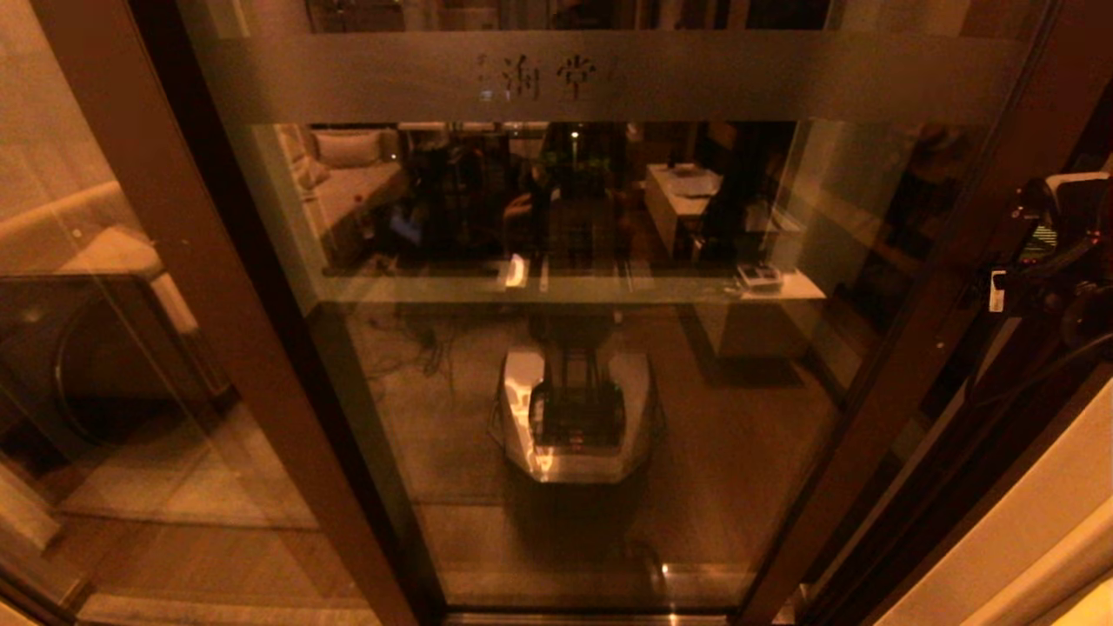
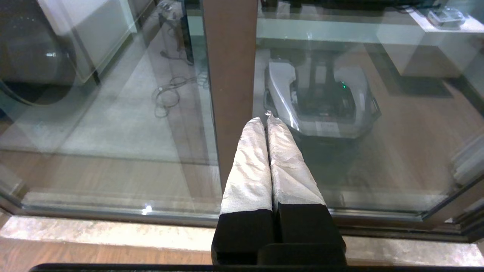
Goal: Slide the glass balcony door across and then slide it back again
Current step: Close the slid door
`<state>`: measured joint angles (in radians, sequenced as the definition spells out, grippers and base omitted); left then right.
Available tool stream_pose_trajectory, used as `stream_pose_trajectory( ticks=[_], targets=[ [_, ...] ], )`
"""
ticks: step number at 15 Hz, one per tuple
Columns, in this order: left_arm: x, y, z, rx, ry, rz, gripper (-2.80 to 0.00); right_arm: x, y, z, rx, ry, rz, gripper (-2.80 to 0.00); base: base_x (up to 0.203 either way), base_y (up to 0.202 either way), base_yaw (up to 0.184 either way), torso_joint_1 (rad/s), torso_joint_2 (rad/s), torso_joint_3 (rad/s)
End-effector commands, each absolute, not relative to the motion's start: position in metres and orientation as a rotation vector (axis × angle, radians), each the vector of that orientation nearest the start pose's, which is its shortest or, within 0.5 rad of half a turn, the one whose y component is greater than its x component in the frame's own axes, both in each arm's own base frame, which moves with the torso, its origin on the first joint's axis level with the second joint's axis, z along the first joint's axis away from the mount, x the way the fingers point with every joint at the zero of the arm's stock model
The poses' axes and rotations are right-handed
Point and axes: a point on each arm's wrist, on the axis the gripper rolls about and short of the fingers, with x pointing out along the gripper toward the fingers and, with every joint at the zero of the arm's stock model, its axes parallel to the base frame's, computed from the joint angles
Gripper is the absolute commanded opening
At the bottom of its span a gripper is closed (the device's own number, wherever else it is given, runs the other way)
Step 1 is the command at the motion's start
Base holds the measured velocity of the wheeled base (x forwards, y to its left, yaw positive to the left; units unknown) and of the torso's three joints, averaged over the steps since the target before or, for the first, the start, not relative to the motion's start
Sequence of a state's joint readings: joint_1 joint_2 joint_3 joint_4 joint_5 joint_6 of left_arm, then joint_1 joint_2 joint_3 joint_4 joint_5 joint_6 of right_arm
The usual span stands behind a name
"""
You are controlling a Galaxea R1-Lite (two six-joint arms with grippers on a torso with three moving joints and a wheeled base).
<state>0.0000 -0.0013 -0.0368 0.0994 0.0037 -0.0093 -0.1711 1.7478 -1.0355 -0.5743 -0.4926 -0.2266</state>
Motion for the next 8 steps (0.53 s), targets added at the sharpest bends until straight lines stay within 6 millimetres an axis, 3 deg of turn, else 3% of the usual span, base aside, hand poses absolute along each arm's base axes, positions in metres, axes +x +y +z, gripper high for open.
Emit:
stream_pose_trajectory(
  ticks=[1,8],
  targets=[
    [-0.026,0.000,0.075,-0.009,0.061,0.005,-2.80,0.331,-0.073,0.223,-0.239,0.210,-0.665,0.00,0.000,0.000,0.000,0.000,0.00,0.000],
    [-0.026,0.000,0.075,-0.010,0.062,0.005,-2.80,0.335,-0.085,0.225,-0.236,0.205,-0.695,0.00,0.000,0.000,0.000,0.000,0.00,0.000]
  ],
)
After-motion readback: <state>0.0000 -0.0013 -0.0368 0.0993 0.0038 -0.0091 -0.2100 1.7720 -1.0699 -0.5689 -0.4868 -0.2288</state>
